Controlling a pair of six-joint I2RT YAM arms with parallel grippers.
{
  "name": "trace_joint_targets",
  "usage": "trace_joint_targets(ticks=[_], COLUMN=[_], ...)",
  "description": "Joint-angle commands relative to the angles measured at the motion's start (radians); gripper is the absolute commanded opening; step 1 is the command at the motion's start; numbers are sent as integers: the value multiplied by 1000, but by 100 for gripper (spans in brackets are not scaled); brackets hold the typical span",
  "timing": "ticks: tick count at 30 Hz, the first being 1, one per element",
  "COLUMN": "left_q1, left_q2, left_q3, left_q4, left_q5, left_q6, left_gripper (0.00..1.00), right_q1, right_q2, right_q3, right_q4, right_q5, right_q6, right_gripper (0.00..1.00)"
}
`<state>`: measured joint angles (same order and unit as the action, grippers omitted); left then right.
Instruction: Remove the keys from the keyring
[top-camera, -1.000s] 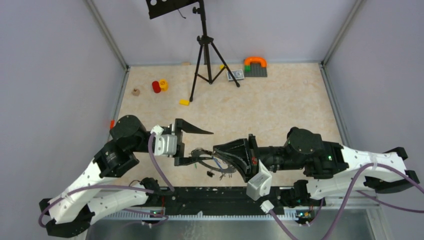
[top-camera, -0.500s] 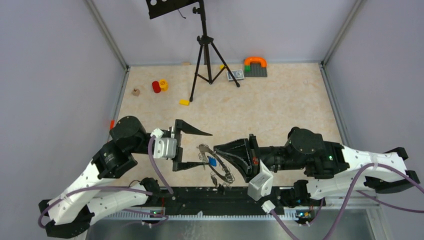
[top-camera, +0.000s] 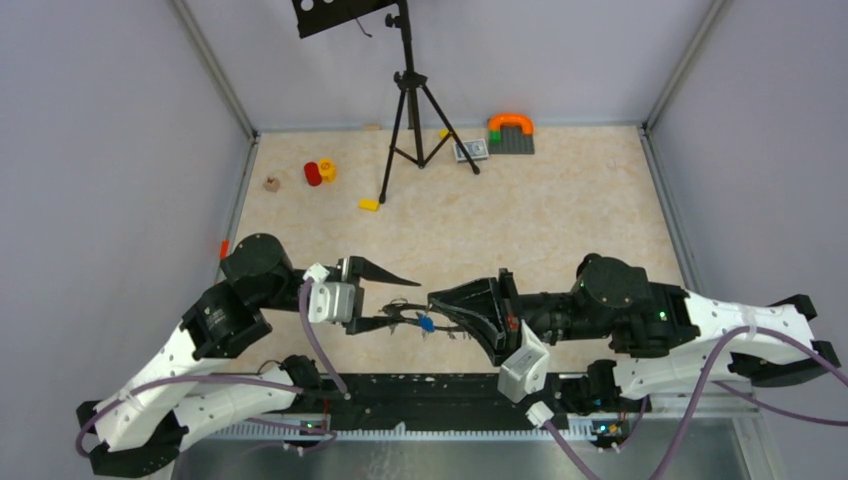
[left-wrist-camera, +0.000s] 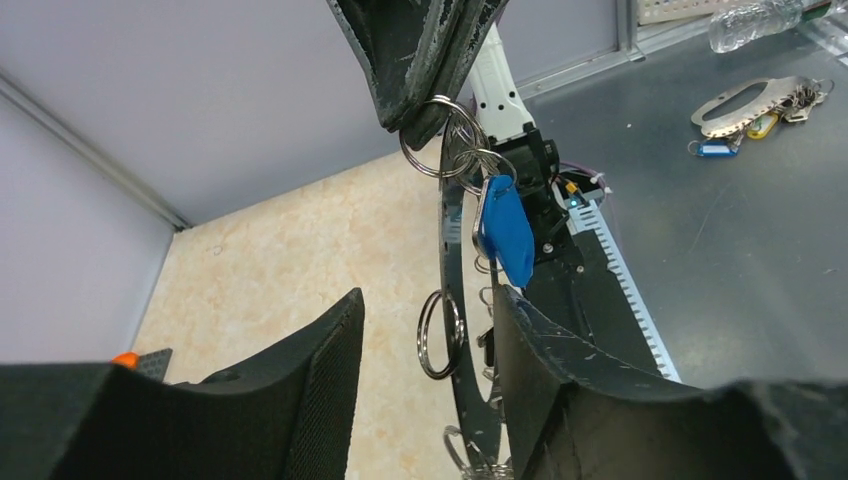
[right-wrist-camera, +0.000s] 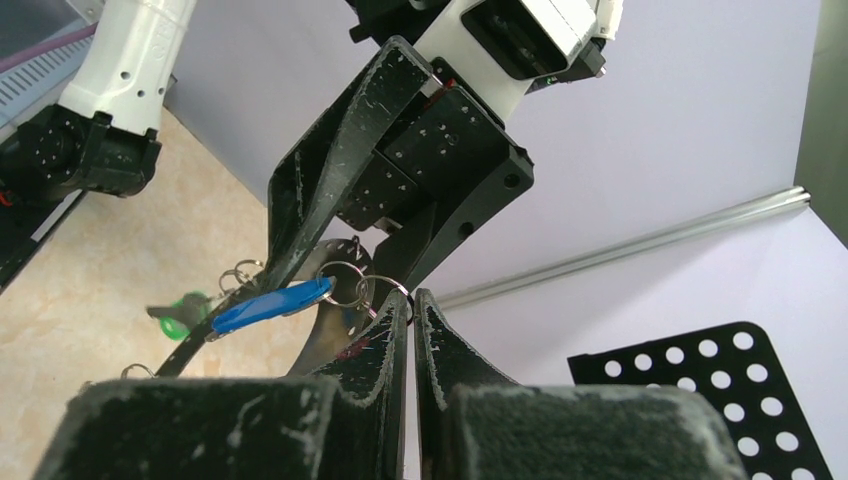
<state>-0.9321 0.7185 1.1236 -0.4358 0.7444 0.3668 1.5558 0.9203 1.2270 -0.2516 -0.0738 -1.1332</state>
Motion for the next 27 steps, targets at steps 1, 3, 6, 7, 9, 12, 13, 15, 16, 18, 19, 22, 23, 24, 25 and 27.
trace_joint_targets(ticks=[1,3,6,7,9,12,13,15,16,18,19,22,23,24,25,27], left_q1=[-2,-2,-2,-2,-2,-2,-2,-2,-2,-1,-2,-2,-2,-2,-2,-2], left_q2=[8,9,14,17,24,36,40,46,48,49,49,49,51,51,52,56], left_q3=[-3,-2,5,8,13,24,29,38,40,45,48,52,53,55,59,65], left_q4=[-2,1,6,7,9,9,9,9,9,12,15,25,30,32,34,34], left_q5=[16,18,23,28,34,43,47,54,57,63,67,80,84,87,90,98], left_q6=[20,22,22,23,27,33,34,35,38,39,38,34,32,31,29,29], left_gripper=[48,42,43,43,43,42,43,45,46,46,46,47,47,47,47,48], right_q1=[10,11,11,10,12,11,12,11,10,12,11,11,11,12,11,12], right_q2=[-26,-26,-22,-20,-19,-16,-15,-15,-14,-15,-14,-13,-12,-12,-11,-12], right_q3=[55,55,55,54,52,50,50,52,51,50,48,45,44,43,44,42], right_q4=[70,67,63,60,59,60,58,54,52,50,49,46,44,43,39,38], right_q5=[-28,-31,-41,-43,-46,-49,-49,-48,-47,-48,-49,-46,-45,-44,-44,-42], right_q6=[1,6,16,18,22,25,26,26,26,27,27,28,28,28,27,28], right_gripper=[0,0,0,0,0,0,0,0,0,0,0,0,0,0,0,0])
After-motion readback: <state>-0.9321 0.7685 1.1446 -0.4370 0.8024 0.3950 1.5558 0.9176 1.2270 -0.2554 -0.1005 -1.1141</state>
